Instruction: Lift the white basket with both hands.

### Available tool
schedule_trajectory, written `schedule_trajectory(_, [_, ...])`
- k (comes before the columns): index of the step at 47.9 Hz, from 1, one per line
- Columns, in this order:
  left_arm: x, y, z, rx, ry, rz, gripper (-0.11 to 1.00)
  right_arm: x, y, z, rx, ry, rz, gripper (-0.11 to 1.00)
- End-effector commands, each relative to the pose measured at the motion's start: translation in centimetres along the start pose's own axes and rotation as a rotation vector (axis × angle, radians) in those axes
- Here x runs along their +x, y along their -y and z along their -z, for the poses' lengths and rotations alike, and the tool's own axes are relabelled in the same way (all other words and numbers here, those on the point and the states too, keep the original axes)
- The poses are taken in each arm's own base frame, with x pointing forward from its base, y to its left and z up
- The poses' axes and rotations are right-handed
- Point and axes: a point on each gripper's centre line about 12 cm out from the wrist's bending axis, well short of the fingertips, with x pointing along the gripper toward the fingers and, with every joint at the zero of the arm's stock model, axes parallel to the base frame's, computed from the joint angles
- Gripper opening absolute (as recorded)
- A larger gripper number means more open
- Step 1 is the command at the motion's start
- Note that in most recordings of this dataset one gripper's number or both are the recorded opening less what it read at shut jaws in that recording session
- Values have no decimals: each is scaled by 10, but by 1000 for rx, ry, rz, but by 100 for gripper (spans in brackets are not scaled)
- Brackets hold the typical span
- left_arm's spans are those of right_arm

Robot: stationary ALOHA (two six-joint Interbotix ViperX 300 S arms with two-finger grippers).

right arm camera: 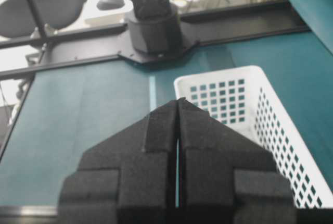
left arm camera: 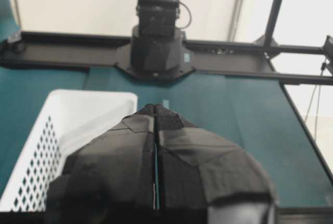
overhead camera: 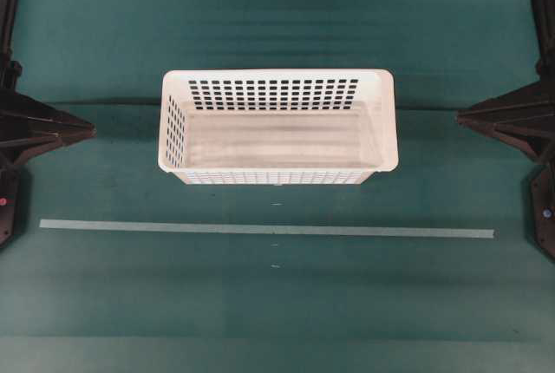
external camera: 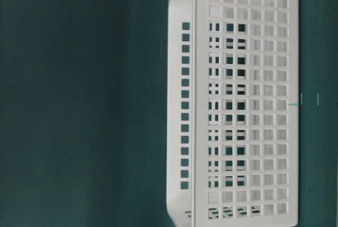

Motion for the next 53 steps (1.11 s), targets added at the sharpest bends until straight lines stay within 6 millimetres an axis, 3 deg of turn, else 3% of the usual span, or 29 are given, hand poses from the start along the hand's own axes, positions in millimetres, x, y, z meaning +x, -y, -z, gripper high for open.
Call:
schedule_trajectory(1, [2, 0, -11, -23, 26, 2, -5, 1, -1, -9, 15, 20, 0, -2])
schedule_trajectory(10, [15, -6, -25, -255, 12, -34, -5, 20, 11, -37, 299, 25, 57, -2])
schedule_trajectory(18, [36, -26, -28, -584, -77, -154, -5, 47, 41, -33, 544, -137, 217, -2])
schedule_trajectory(25, [49, -34, -15, -714, -194, -239, -5, 73, 59, -21, 679, -316, 331, -2])
schedule_trajectory(38, [55, -57, 17, -921, -387, -466, -5, 109, 77, 9, 803, -707, 523, -2])
schedule_trajectory(47, [54, -72, 40, -999, -545, -647, -5, 110, 95, 30, 833, -930, 792, -2])
schedule_trajectory(53, [56, -76, 52, -1005, -683, -735, -5, 102, 97, 41, 833, -1069, 895, -2])
